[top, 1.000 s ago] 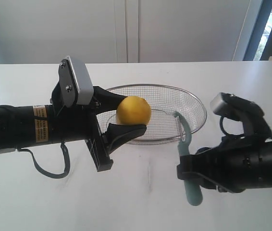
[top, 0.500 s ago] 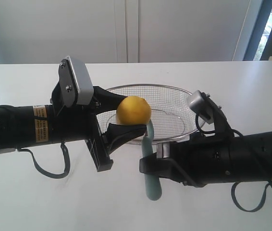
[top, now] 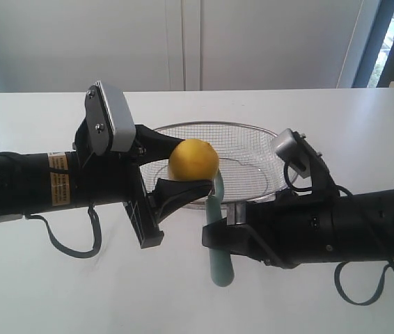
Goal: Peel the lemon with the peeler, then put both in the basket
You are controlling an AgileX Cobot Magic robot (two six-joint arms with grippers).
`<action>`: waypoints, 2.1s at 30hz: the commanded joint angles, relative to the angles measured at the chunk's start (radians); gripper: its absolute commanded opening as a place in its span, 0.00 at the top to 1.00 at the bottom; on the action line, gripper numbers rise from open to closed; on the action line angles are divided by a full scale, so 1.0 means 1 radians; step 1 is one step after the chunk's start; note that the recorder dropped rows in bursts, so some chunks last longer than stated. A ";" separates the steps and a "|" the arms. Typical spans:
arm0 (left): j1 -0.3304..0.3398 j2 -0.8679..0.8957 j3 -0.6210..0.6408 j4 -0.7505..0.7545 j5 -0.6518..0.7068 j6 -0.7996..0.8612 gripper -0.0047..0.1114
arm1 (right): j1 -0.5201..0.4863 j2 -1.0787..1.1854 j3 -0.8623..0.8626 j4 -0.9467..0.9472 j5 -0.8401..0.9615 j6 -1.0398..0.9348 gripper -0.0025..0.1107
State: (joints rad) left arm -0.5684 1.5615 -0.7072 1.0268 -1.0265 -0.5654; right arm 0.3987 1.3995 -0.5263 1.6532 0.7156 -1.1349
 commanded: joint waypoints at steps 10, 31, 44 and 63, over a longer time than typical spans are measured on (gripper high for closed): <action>-0.003 -0.007 -0.005 0.003 0.026 -0.010 0.96 | 0.000 -0.001 -0.001 0.010 -0.003 -0.015 0.98; -0.003 -0.007 -0.005 0.003 0.026 -0.010 0.96 | 0.000 -0.144 -0.001 0.011 -0.049 -0.009 0.98; -0.003 -0.007 -0.005 0.003 0.026 -0.010 0.96 | 0.000 -0.488 -0.001 -0.104 -0.032 0.107 0.98; -0.003 -0.007 -0.005 0.003 0.026 -0.010 0.96 | 0.000 -0.652 0.009 -0.856 -0.210 0.805 0.98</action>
State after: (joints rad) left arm -0.5684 1.5615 -0.7072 1.0268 -0.9847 -0.5662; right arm 0.3987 0.7214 -0.5242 0.8277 0.5448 -0.3537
